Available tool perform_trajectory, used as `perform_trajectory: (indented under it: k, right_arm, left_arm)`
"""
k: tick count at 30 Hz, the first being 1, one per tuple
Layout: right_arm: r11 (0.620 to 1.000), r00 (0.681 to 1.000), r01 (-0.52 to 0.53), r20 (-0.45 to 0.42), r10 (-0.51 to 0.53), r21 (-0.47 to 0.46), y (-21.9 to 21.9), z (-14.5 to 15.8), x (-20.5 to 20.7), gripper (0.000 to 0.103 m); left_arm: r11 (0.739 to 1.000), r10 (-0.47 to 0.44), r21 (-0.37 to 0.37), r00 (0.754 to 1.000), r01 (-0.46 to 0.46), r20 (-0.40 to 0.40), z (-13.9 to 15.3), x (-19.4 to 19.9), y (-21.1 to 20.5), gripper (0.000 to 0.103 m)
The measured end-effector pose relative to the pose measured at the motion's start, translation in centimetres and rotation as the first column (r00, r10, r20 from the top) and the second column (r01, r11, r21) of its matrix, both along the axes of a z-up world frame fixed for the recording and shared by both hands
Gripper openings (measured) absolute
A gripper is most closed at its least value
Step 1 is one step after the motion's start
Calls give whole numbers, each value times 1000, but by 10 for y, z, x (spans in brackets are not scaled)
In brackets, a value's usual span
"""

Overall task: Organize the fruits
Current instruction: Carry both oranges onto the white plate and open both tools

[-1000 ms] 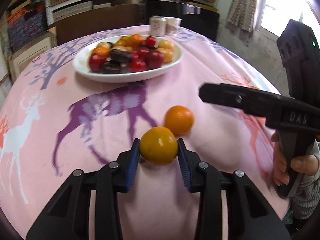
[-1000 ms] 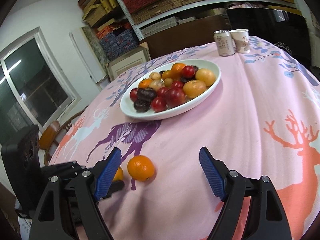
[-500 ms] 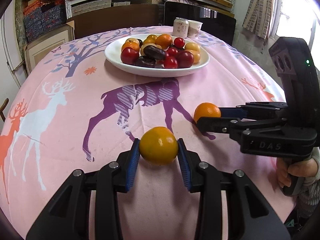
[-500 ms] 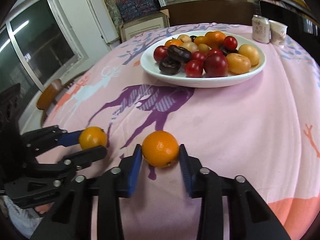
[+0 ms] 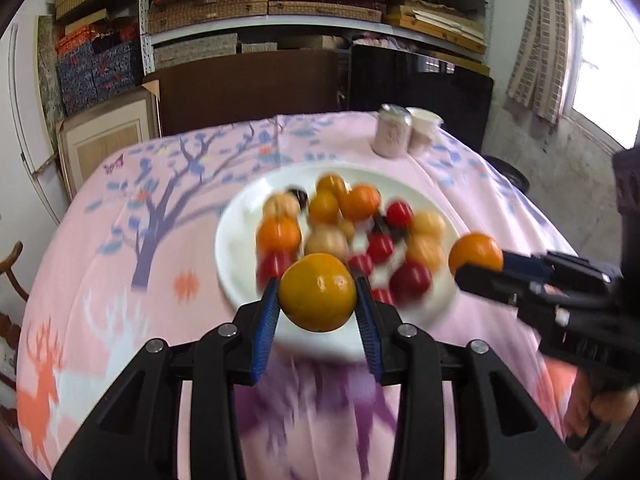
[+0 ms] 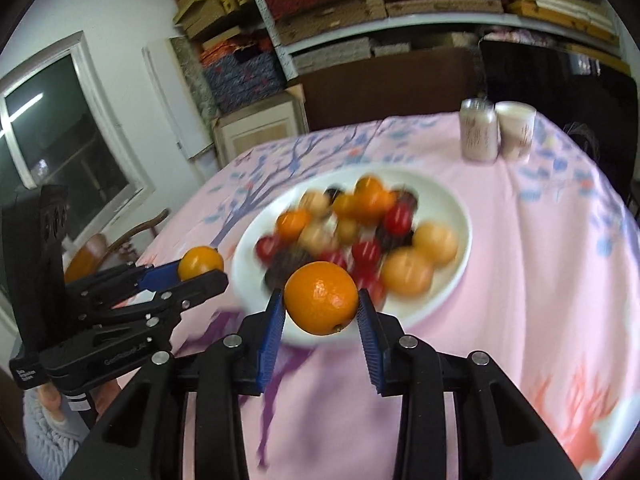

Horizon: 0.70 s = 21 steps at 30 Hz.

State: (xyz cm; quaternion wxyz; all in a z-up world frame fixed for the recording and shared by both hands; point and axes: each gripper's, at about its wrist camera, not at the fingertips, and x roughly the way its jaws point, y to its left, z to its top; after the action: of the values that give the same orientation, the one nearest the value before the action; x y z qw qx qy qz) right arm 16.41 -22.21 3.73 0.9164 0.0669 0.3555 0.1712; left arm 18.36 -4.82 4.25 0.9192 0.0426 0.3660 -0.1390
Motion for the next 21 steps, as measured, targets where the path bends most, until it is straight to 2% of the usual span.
perform_trajectory:
  k: [6, 12, 13, 14, 15, 16, 18, 21]
  right_arm:
    - [998, 1000, 15, -17, -16, -63, 10, -16, 52, 37]
    - [996, 1000, 28, -9, -29, -84, 9, -28, 60, 40]
    - [996, 999, 31, -5, -31, -81, 9, -27, 60, 50]
    - [996, 999, 36, 6, -36, -76, 8, -26, 58, 56]
    - [996, 999, 42, 19, -41, -81, 8, -24, 56, 62]
    - [995, 999, 48, 27, -46, -91, 9, -23, 54, 62]
    - [994, 998, 52, 44, -48, -100, 9, -20, 48, 62]
    - [996, 997, 58, 47, -55, -68, 4, -15, 39, 62]
  left_arm:
    - [1000, 28, -3, 999, -28, -30, -15, 67, -14, 37]
    - [999, 49, 6, 997, -49, -53, -33, 87, -17, 38]
    - [999, 53, 10, 997, -52, -49, -34, 87, -18, 50]
    - [998, 64, 13, 997, -63, -37, -33, 86, -17, 54]
    - [997, 73, 15, 997, -73, -20, -31, 83, -18, 67]
    - [996, 85, 23, 996, -85, 1, -28, 79, -18, 73]
    - [995, 91, 32, 996, -92, 23, -23, 72, -18, 76]
    - [996, 92, 6, 996, -92, 22, -16, 60, -15, 79]
